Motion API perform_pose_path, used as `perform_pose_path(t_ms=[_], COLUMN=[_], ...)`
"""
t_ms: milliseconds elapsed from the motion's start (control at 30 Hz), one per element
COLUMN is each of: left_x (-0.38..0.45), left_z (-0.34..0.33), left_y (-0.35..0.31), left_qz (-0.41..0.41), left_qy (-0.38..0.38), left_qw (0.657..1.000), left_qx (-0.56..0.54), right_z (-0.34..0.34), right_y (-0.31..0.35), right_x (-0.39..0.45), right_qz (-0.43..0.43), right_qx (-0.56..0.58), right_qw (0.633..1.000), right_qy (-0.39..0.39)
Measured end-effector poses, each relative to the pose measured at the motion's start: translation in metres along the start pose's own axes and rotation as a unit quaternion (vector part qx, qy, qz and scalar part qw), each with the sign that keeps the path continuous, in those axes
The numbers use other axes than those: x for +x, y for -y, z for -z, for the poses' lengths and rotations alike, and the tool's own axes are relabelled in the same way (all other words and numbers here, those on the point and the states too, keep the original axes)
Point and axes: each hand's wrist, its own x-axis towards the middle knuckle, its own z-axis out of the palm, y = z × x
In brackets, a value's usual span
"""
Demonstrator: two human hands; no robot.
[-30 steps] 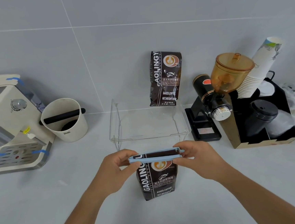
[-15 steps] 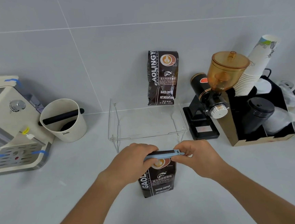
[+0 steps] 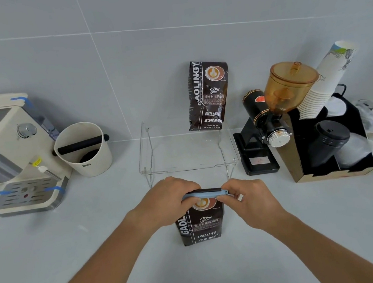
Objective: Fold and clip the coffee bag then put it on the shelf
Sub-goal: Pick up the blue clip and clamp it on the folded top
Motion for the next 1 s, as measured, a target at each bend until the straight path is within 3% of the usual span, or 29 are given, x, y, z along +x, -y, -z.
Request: perform_pose_path(t_ms=[167,333,467,633,867,1000], left_x=[0.000,-0.011,-0.023,-0.030,-0.032,-0.047], left_z=[-0.002,-0.005,-0.016,-0.041,-0.069,-0.095], left_y=[0.006,0.019,0.037,0.044,0.040,0.048], left_qz=[0.004,0.068,0.132,0.159,0.160,0.194], left_qy=[-0.011,-0.043,-0.088,-0.123,-0.127,-0.114], left_qw=[0.999,0.984,0.939,0.869,0.843,0.833], left_qx=[-0.038,-0.161,-0.304,-0.453,-0.497,-0.506], right_z=[0.000,0.001,0.001,-0.006,-0.018,-0.039], right_y=[-0.002,-0.006,-0.009,-0.016,-0.029,-0.033], right_x=[0.000,0.000,0.001,0.004,0.002,-0.009], right_qz=[0.000,0.000,0.003,-0.067,-0.131,-0.146], right_qx=[0.015,0.044,0.080,0.175,0.271,0.262], right_qw=[1.000,0.999,0.997,0.982,0.950,0.947], right_qy=[0.007,0.005,0.007,0.041,0.082,0.119])
